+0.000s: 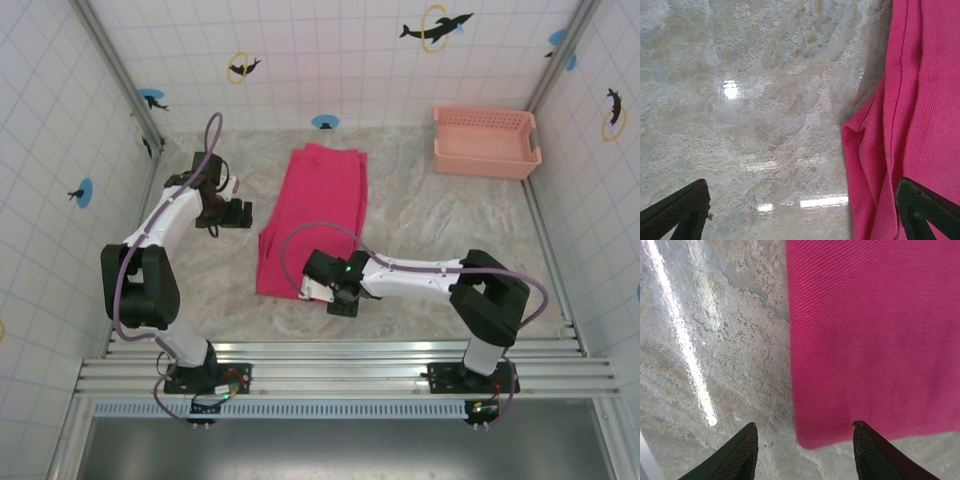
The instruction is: Roll up the long pants
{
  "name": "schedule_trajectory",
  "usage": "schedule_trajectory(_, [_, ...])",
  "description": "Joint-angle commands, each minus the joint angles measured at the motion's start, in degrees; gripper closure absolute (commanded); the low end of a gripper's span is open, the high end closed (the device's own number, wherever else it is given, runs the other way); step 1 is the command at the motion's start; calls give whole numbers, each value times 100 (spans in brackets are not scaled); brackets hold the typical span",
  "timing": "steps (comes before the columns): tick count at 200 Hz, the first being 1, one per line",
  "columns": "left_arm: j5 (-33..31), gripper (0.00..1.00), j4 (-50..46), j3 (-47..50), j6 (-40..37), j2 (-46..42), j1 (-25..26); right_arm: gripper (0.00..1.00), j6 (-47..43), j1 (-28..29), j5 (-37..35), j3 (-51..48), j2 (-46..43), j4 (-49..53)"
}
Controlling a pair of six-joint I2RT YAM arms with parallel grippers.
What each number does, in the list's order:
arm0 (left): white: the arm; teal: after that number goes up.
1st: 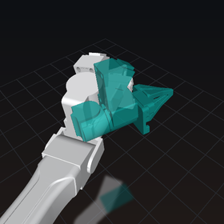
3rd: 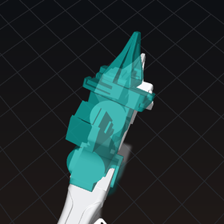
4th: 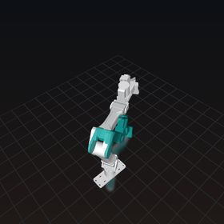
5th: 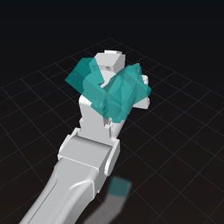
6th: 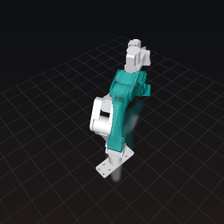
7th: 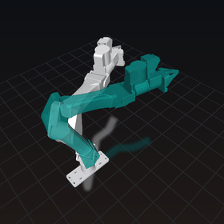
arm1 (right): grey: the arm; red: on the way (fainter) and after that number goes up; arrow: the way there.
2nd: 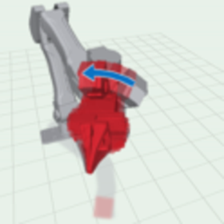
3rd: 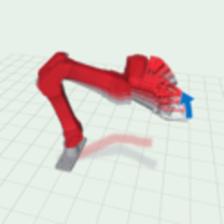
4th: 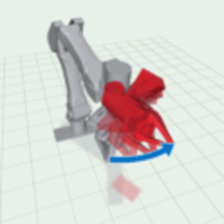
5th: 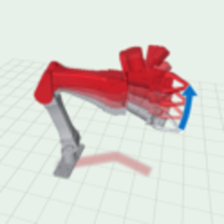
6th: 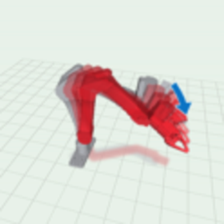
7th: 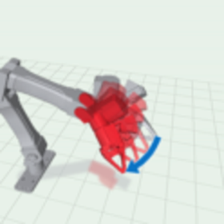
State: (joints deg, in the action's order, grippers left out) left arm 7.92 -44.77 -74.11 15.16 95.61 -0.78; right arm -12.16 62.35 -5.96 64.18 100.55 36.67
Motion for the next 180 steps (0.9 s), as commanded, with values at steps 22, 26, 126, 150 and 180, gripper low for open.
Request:
schedule_trajectory(22, [269, 2, -203, -122, -146, -168, -73, 48, -351, -56, 151, -82, 335, -484])
schedule_trajectory(26, [289, 3, -200, -109, -158, -166, -72, 49, -374, -55, 100, -109, 364, -539])
schedule_trajectory(126, [411, 2, -268, -155, -263, -96, -96, 91, -889, -113, -652, -27, 813, -1131])
schedule_trajectory(150, [377, 3, -277, -148, -336, -155, -107, 98, -884, -173, 227, 182, 538, -614])
schedule_trajectory(180, [412, 3, -262, -131, -419, -214, -107, 100, -755, -290, 1619, 959, 327, 606])
